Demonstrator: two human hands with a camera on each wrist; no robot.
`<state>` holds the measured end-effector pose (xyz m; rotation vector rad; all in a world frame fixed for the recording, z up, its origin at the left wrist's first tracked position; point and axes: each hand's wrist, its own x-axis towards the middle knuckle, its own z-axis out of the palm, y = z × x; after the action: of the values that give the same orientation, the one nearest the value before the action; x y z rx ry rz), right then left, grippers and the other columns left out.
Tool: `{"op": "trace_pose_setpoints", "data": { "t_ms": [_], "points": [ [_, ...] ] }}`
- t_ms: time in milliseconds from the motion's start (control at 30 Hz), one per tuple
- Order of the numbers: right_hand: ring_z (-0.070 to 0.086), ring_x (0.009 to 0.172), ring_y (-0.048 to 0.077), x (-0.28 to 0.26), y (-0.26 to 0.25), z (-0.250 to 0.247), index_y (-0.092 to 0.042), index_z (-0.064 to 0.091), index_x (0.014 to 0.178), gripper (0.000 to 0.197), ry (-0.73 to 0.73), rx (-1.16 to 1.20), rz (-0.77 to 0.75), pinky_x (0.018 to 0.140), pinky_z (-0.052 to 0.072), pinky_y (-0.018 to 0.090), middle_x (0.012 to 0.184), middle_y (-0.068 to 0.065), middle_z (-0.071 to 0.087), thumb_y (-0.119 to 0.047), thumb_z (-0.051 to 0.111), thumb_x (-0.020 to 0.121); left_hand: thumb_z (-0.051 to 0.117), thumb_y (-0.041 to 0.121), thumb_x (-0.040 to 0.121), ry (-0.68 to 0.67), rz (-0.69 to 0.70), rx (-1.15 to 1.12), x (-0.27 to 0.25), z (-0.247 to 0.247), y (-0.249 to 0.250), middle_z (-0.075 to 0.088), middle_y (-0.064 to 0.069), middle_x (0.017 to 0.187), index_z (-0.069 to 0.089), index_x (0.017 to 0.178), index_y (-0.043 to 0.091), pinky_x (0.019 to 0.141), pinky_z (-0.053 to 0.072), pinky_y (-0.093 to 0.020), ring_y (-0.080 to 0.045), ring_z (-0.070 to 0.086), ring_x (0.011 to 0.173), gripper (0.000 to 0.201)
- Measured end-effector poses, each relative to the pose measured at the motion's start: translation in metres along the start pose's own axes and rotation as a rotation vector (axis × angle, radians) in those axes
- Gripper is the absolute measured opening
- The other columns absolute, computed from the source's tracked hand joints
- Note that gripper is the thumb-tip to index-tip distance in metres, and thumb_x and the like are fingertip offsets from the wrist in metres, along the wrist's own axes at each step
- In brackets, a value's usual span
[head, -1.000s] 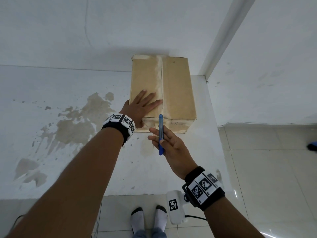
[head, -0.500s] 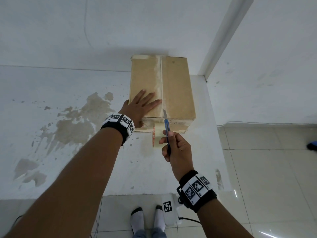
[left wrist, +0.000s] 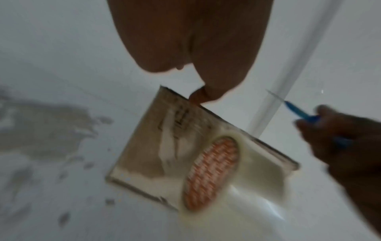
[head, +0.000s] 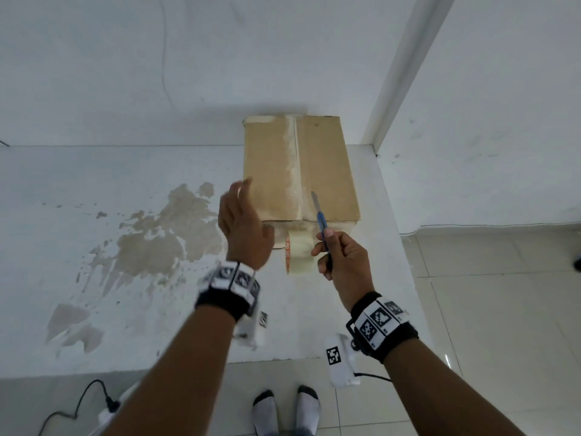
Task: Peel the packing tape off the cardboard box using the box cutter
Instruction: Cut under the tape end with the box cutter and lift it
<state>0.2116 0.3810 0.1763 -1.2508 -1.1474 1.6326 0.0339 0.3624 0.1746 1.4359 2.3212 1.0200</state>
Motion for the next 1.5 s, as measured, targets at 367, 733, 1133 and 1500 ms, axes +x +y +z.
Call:
{"op": "trace_pose_setpoints", "data": {
  "t_ms": [367, 733, 1133, 1500],
  "points": [
    [0.057, 0.070, 0.015, 0.046, -0.039, -0.043, -0.023, 0.057, 0.108, 0.018, -0.358, -0.946, -0.331, 0.069, 0.046, 0.030, 0.078, -0.010, 0.061, -0.036, 0.046, 0.103, 0.045, 0.041, 0.099, -0.356, -0.438, -0.494, -0.039, 0.050, 0.028, 0.071, 0.001, 0.087, 0.063, 0.103, 0.005, 0.067, 0.042, -0.024, -0.016, 0.065, 0.083, 0.040],
    [0.063, 0.077, 0.017, 0.062, -0.056, -0.046, -0.029, 0.066, 0.114, 0.028, -0.482, -1.261, -0.333, 0.075, 0.051, 0.035, 0.081, -0.014, 0.061, -0.044, 0.046, 0.101, 0.048, 0.032, 0.101, -0.370, -0.541, -0.700, -0.035, 0.053, 0.026, 0.073, 0.003, 0.066, 0.064, 0.105, -0.003, 0.067, 0.051, -0.031, -0.009, 0.068, 0.047, 0.038],
    [0.064, 0.077, 0.020, 0.064, -0.058, -0.029, -0.030, 0.066, 0.107, 0.024, -0.475, -1.364, -0.304, 0.075, 0.053, 0.036, 0.090, -0.005, 0.068, -0.045, 0.047, 0.100, 0.049, 0.032, 0.102, -0.382, -0.571, -0.722, -0.034, 0.050, 0.027, 0.072, -0.002, 0.072, 0.064, 0.108, -0.007, 0.039, 0.041, -0.011, -0.005, 0.065, 0.042, 0.042],
    [0.061, 0.076, 0.020, 0.063, -0.055, -0.017, -0.028, 0.065, 0.109, 0.026, -0.442, -1.443, -0.270, 0.073, 0.052, 0.035, 0.095, 0.000, 0.068, -0.044, 0.045, 0.101, 0.049, 0.031, 0.102, -0.388, -0.573, -0.752, -0.037, 0.046, 0.029, 0.073, -0.002, 0.073, 0.063, 0.096, 0.008, 0.050, 0.051, -0.020, -0.008, 0.067, 0.046, 0.028]
  ]
}}
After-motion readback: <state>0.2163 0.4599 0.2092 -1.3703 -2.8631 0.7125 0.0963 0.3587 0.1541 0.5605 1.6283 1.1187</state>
